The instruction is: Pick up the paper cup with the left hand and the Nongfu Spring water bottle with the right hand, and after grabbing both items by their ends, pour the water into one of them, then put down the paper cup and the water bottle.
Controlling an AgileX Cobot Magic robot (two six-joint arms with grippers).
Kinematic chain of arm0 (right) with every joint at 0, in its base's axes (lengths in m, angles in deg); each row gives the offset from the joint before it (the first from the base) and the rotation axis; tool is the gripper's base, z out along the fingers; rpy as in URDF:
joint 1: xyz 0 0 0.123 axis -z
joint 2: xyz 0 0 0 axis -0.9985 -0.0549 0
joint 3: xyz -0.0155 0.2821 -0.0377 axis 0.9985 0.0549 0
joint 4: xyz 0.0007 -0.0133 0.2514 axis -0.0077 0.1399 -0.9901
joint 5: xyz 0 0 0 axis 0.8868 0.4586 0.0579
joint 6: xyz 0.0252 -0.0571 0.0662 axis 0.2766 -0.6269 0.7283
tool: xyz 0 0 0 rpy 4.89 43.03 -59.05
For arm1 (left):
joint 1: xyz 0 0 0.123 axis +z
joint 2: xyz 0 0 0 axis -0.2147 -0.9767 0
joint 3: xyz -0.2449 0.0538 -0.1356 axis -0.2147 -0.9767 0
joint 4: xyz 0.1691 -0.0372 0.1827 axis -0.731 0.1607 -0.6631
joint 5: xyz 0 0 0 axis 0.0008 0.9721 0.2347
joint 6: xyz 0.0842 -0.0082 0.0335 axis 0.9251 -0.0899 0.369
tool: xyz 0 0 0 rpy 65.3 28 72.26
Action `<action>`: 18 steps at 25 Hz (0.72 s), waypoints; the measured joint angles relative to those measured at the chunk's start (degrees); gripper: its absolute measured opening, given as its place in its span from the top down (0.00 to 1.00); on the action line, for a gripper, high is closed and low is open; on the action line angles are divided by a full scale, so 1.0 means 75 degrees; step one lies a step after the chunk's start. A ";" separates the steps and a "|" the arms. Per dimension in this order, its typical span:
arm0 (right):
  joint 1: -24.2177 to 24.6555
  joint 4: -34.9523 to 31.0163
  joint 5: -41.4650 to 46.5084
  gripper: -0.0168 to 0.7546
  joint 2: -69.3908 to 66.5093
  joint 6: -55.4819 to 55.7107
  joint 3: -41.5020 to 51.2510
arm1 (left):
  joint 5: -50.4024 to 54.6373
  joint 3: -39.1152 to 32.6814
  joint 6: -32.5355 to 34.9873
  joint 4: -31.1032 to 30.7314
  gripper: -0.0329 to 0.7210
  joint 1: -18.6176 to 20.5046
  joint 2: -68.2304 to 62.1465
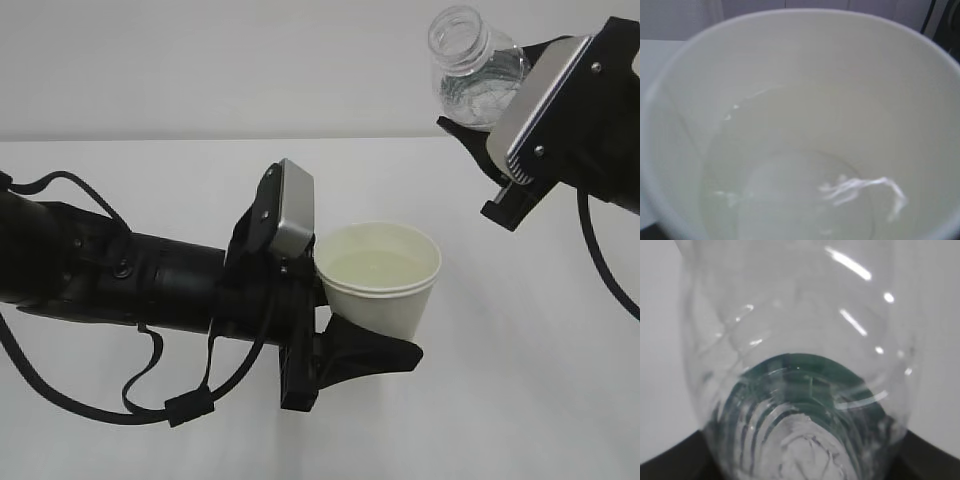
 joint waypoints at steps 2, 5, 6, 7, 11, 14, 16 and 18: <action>0.0000 -0.0187 0.0000 0.37 0.0000 0.0163 0.0000 | 0.0032 0.0000 0.0000 0.0227 0.37 0.0000 0.0000; 0.0000 -0.0497 0.0000 0.37 0.0000 0.0279 0.0000 | 0.0188 0.0000 0.0000 0.0661 0.37 0.0000 0.0000; 0.0000 -0.0584 0.0000 0.37 0.0000 0.0296 0.0000 | 0.0251 0.0000 0.0000 0.0841 0.37 0.0000 0.0000; 0.0000 -0.0631 0.0000 0.37 0.0000 0.0306 0.0000 | 0.0318 0.0000 0.0049 0.0982 0.37 0.0000 0.0000; 0.0000 -0.0689 0.0000 0.37 0.0000 0.0324 0.0000 | 0.0462 0.0000 0.0401 0.1619 0.37 0.0000 0.0000; 0.0000 -0.0702 0.0000 0.37 0.0000 0.0324 0.0000 | 0.0563 0.0000 0.0710 0.2106 0.37 0.0000 0.0000; 0.0000 -0.0702 0.0000 0.37 0.0000 0.0324 0.0000 | 0.0620 0.0000 0.0923 0.2482 0.37 0.0000 0.0000; 0.0000 -0.0718 0.0000 0.37 0.0000 0.0324 0.0000 | 0.0671 0.0000 0.1037 0.2797 0.37 0.0015 0.0000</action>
